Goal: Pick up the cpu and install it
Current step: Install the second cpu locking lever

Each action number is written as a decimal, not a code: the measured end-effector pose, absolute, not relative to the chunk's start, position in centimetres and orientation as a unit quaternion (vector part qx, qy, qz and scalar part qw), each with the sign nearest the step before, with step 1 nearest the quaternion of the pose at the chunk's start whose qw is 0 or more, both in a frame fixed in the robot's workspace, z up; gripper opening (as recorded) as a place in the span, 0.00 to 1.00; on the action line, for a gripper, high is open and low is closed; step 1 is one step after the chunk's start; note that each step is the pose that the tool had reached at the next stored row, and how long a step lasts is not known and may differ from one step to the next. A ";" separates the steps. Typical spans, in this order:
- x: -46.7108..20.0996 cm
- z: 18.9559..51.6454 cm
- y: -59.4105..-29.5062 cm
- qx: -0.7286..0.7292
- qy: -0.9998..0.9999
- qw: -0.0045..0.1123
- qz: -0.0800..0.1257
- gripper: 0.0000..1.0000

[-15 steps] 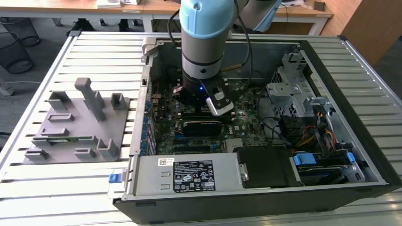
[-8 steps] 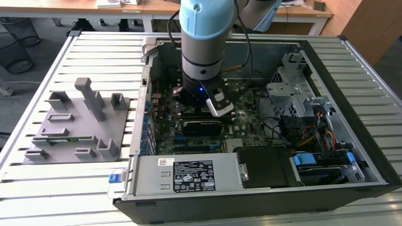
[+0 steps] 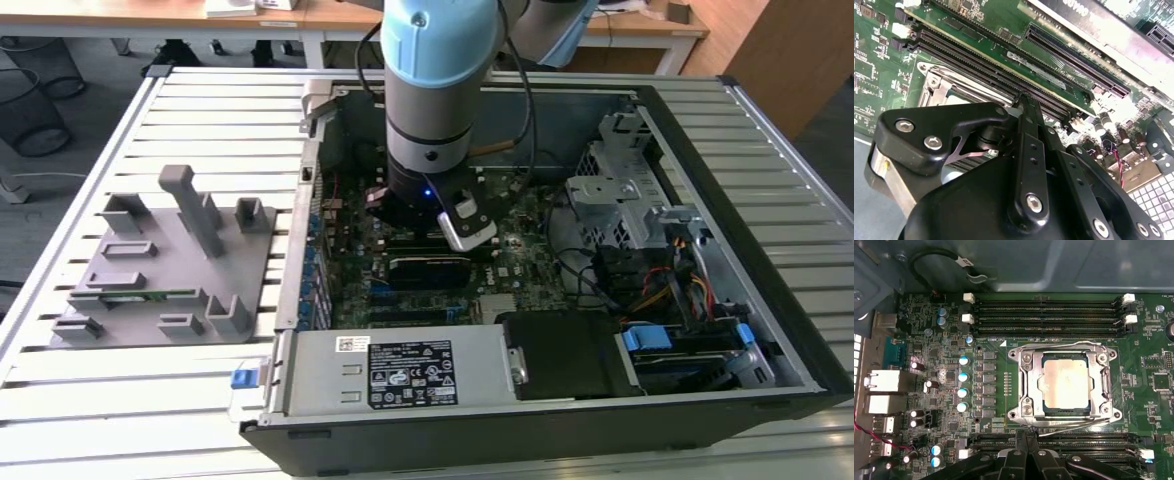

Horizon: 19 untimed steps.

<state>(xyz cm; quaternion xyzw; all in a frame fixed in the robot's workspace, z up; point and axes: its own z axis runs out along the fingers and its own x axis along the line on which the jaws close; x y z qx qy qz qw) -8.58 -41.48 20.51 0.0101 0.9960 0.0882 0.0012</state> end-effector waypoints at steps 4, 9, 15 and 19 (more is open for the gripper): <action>-8.7 20.3 -41.5 0.010 0.996 0.001 0.089 0.11; -9.1 20.0 -41.5 0.010 0.996 0.001 0.091 0.11; -9.1 19.9 -41.4 0.010 0.995 0.001 0.095 0.11; -9.2 19.9 -41.2 0.010 0.995 0.001 0.095 0.11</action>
